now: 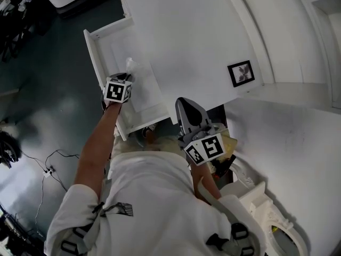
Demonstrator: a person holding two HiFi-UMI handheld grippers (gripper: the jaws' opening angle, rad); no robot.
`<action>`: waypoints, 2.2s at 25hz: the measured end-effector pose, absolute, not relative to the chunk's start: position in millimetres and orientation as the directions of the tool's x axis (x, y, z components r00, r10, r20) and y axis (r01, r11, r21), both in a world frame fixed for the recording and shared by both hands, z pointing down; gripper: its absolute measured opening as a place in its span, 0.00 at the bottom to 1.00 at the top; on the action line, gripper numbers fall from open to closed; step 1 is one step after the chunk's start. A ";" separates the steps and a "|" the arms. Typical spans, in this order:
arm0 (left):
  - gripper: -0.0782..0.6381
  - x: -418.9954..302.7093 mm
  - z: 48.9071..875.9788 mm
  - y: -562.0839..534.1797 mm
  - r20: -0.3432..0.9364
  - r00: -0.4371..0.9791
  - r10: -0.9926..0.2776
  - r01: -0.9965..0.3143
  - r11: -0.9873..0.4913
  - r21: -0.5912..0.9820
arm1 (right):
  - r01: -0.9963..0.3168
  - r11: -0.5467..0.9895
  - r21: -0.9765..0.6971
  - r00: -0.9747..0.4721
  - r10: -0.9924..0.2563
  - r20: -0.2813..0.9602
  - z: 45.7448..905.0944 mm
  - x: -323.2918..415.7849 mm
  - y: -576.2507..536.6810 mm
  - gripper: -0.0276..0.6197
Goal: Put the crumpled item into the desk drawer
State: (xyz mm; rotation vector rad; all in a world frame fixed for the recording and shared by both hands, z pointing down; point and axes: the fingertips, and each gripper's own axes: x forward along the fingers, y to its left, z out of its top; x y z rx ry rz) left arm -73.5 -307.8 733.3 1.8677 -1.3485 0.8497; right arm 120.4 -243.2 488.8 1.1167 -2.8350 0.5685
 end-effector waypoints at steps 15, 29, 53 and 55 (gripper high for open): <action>0.20 -56.2 776.9 -315.6 0.815 0.272 -0.512 -0.960 -0.089 0.265 | -0.684 0.655 -0.320 -0.727 -0.647 0.230 508.0 146.8 -239.1 0.06; 0.20 -70.7 798.1 -321.5 0.800 0.290 -0.525 -0.930 0.042 0.364 | -0.699 0.644 -0.312 -0.714 -0.653 0.251 507.5 147.6 -235.2 0.06; 0.27 -76.2 795.4 -327.6 0.785 0.278 -0.553 -0.947 -0.019 0.322 | -0.741 0.603 -0.295 -0.669 -0.699 0.253 503.5 136.5 -222.8 0.06; 0.29 -77.8 789.3 -329.0 0.774 0.281 -0.568 -0.946 -0.028 0.323 | -0.740 0.606 -0.293 -0.670 -0.700 0.247 500.6 132.8 -222.0 0.06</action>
